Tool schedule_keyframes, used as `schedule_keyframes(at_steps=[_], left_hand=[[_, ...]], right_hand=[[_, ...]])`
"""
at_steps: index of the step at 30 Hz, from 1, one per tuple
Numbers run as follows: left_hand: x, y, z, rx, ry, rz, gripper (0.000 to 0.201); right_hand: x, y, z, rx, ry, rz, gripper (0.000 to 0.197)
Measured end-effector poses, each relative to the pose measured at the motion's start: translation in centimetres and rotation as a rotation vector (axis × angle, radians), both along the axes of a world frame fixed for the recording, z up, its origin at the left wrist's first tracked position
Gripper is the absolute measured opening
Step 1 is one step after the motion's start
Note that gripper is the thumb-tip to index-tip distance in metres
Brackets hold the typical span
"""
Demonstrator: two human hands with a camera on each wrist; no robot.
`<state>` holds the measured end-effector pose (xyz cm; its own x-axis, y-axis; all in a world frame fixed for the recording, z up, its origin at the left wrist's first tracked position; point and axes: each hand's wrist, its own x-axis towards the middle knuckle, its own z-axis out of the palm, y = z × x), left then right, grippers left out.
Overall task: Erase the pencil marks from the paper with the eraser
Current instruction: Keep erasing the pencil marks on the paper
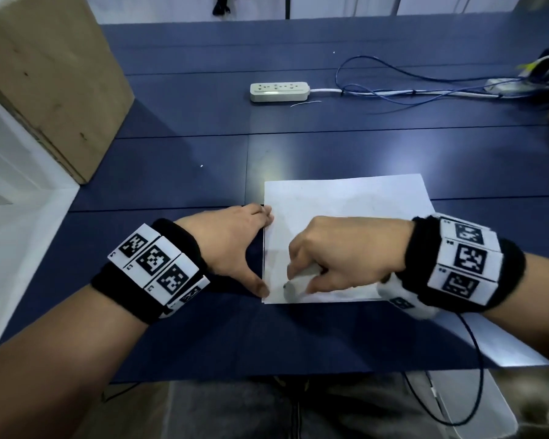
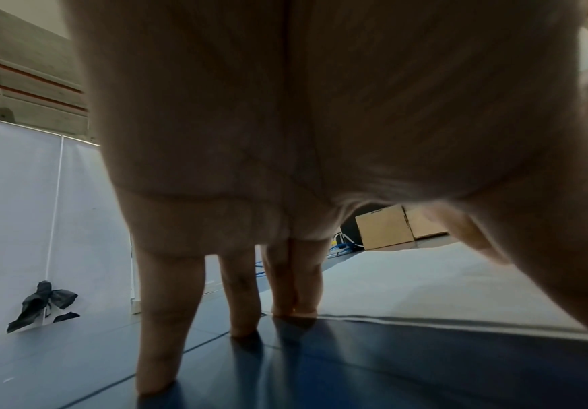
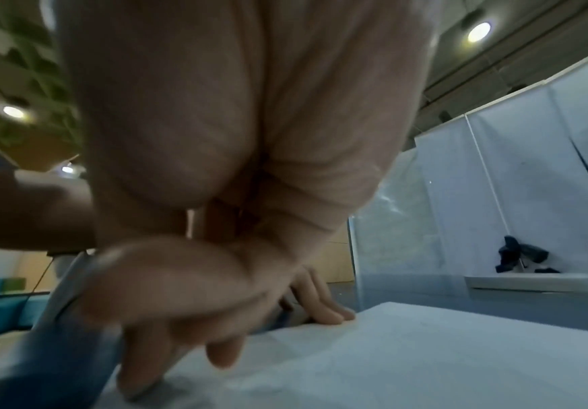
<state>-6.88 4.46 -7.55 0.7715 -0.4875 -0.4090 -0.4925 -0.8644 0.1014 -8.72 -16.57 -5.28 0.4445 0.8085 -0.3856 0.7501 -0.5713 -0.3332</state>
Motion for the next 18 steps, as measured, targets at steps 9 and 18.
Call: schedule_keyframes(at_steps=[9,18], left_hand=[[-0.1,-0.2,0.4,0.000,-0.002,-0.003,0.136],[-0.2,-0.3,0.5,0.001,-0.002,0.001,0.135]], right_hand=[[3.8,-0.4,-0.4,0.001,-0.257,-0.132,0.022],[4.7,0.3,-0.1,-0.043,-0.269,-0.172,0.032]])
